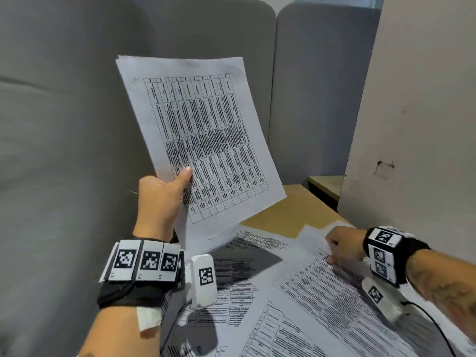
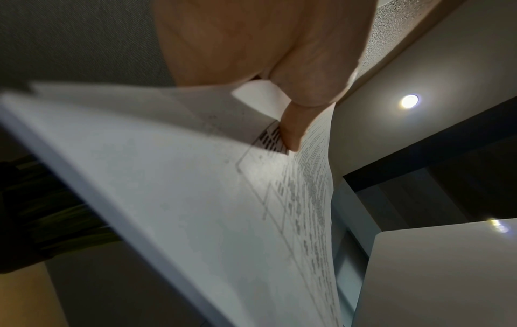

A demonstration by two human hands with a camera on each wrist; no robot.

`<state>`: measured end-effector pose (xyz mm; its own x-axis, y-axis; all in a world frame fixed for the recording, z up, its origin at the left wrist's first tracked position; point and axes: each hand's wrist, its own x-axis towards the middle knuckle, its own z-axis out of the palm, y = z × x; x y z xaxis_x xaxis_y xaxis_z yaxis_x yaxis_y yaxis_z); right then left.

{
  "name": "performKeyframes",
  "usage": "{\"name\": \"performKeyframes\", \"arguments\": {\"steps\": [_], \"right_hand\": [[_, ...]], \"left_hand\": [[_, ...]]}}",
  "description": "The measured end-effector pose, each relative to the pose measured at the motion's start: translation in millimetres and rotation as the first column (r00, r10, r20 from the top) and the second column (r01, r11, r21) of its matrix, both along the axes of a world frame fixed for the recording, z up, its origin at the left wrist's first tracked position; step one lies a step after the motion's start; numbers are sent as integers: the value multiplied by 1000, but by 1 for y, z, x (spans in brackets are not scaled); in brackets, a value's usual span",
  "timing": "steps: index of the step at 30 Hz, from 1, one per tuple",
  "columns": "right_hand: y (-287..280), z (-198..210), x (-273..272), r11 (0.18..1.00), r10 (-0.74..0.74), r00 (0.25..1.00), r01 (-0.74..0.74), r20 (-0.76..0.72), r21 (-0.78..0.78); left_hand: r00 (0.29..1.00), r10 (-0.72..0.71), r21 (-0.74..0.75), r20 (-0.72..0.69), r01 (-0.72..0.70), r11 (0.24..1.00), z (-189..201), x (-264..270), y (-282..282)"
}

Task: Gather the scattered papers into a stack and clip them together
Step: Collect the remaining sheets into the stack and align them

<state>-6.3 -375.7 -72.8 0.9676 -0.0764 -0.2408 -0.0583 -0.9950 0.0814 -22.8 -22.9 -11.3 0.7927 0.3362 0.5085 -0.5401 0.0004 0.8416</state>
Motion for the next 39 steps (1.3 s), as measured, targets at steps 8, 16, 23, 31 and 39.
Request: {"name": "performKeyframes", "arguments": {"steps": [8, 16, 23, 31, 39], "right_hand": [[2, -12, 5, 978, -141, 983, 157, -117, 140], [2, -14, 9, 959, -238, 968, 247, -78, 137], [10, -15, 13, 972, -186, 982, 188, -33, 138], [-13, -24, 31, 979, -199, 980, 199, -2, 35], [65, 20, 9, 963, 265, 957, -258, -120, 75]], "left_hand": [[1000, -1, 38, 24, 0, 999, 0, -2, -2], [1000, -10, 18, 16, 10, 1000, 1, -3, -5], [1000, -2, -2, 7, 2, 1000, -3, 9, 4], [998, -62, 11, -22, 62, 998, -5, 12, 8], [999, -42, 30, -4, 42, 999, -5, 12, 2]]}}
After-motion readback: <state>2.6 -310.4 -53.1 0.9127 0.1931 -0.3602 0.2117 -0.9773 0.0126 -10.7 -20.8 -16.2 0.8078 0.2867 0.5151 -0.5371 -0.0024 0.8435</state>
